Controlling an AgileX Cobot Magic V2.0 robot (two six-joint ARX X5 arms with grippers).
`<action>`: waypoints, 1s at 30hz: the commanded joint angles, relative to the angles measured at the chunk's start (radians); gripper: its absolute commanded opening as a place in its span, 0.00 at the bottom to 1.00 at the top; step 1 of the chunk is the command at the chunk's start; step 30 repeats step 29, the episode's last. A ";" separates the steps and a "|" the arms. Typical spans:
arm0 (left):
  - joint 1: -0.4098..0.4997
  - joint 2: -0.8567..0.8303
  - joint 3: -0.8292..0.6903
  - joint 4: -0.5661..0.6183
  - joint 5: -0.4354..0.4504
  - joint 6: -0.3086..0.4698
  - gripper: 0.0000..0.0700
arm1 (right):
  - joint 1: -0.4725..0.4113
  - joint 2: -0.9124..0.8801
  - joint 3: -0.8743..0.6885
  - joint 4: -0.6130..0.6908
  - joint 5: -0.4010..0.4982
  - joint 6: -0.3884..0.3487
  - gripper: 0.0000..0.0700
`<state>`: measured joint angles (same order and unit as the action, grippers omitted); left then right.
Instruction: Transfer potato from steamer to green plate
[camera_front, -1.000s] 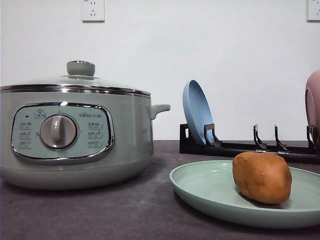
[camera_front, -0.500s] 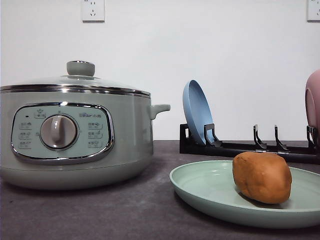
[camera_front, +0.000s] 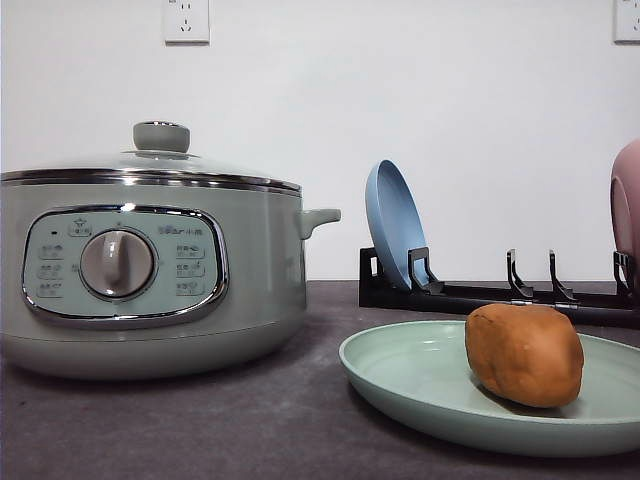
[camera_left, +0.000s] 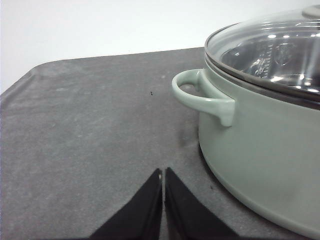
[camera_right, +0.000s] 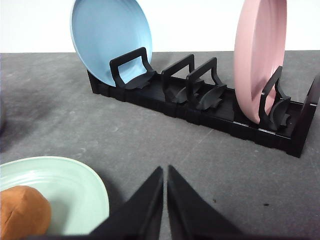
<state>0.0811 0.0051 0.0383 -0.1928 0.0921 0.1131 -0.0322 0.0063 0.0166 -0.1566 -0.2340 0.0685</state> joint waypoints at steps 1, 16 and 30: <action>0.002 -0.002 -0.012 -0.017 0.001 -0.005 0.00 | 0.002 -0.003 -0.005 -0.001 -0.001 0.010 0.00; 0.002 -0.002 -0.012 -0.017 0.001 -0.005 0.00 | 0.002 -0.003 -0.005 -0.001 -0.002 0.010 0.00; 0.002 -0.002 -0.012 -0.017 0.001 -0.005 0.00 | 0.002 -0.003 -0.005 -0.001 -0.001 0.010 0.00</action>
